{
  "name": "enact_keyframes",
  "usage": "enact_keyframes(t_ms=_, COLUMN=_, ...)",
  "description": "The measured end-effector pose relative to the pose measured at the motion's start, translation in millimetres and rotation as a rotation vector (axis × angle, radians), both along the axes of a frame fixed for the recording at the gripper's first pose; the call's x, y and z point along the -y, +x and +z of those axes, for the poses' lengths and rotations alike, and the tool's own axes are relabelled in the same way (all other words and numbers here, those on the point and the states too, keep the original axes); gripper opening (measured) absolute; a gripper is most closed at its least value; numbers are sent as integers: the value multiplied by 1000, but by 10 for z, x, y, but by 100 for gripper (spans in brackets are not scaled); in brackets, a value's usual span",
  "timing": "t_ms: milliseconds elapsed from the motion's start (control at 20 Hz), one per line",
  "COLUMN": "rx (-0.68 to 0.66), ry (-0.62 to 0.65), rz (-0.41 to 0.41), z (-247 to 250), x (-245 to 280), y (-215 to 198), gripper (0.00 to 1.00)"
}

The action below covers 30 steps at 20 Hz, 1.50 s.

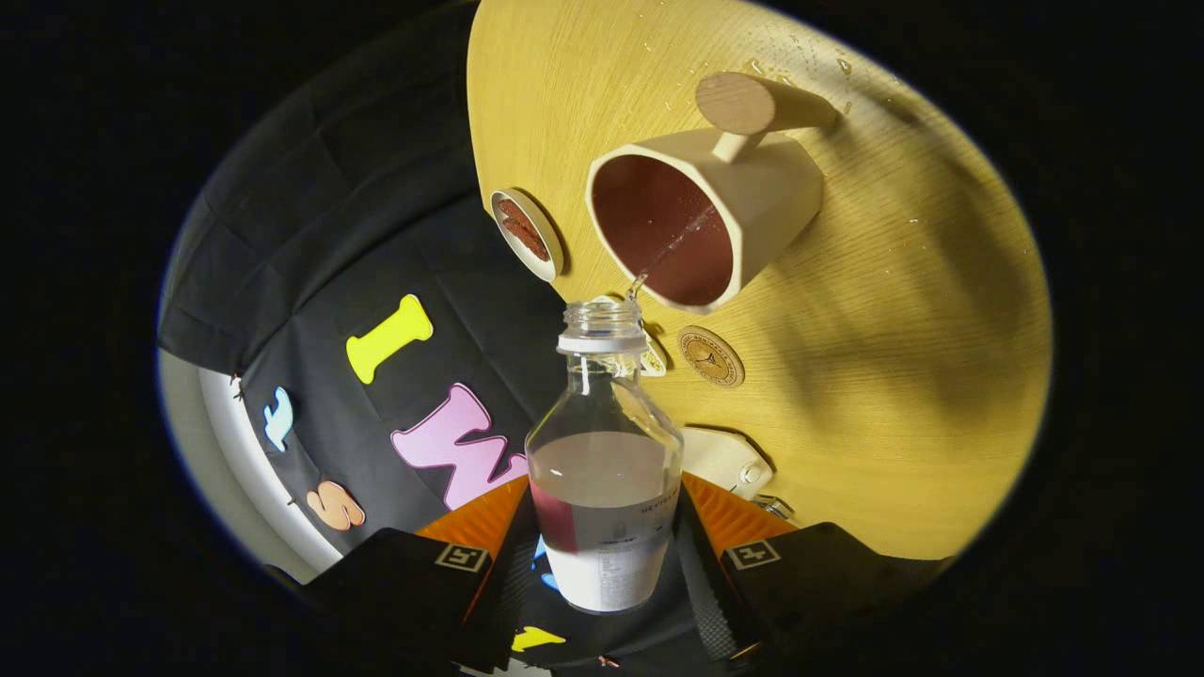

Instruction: Take the bottle from table, then pour the juice into the cup, finally place the bottle on the coaster

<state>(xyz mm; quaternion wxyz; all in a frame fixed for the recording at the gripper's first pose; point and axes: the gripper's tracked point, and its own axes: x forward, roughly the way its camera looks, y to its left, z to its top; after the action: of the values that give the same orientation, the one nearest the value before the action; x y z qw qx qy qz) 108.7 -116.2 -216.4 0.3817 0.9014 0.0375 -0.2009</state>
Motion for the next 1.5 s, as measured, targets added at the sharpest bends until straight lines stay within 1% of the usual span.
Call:
enact_keyframes(t_ms=100, rx=10, ry=24, rz=-39, z=9, x=63, y=-4, gripper=76)
enact_keyframes(t_ms=200, rx=29, ry=66, rz=-107, z=37, x=179, y=-11, gripper=76)
enact_keyframes(t_ms=250, rx=27, ry=71, rz=-129, z=30, x=225, y=-9, gripper=76)
enact_keyframes(t_ms=400, rx=9, ry=95, rz=-157, z=13, x=263, y=8, gripper=76)
enact_keyframes(t_ms=550, rx=5, ry=168, rz=-222, z=54, x=319, y=56, gripper=76)
enact_keyframes(t_ms=700, rx=4, ry=187, rz=-274, z=131, x=404, y=91, gripper=76)
enact_keyframes(t_ms=950, rx=10, ry=179, rz=-270, z=209, x=408, y=170, gripper=76)
enact_keyframes(t_ms=1300, rx=2, ry=169, rz=-231, z=238, x=289, y=185, gripper=76)
enact_keyframes(t_ms=1400, rx=-9, ry=151, rz=-215, z=173, x=281, y=178, gripper=76)
enact_keyframes(t_ms=1500, rx=-30, ry=114, rz=-175, z=105, x=242, y=163, gripper=76)
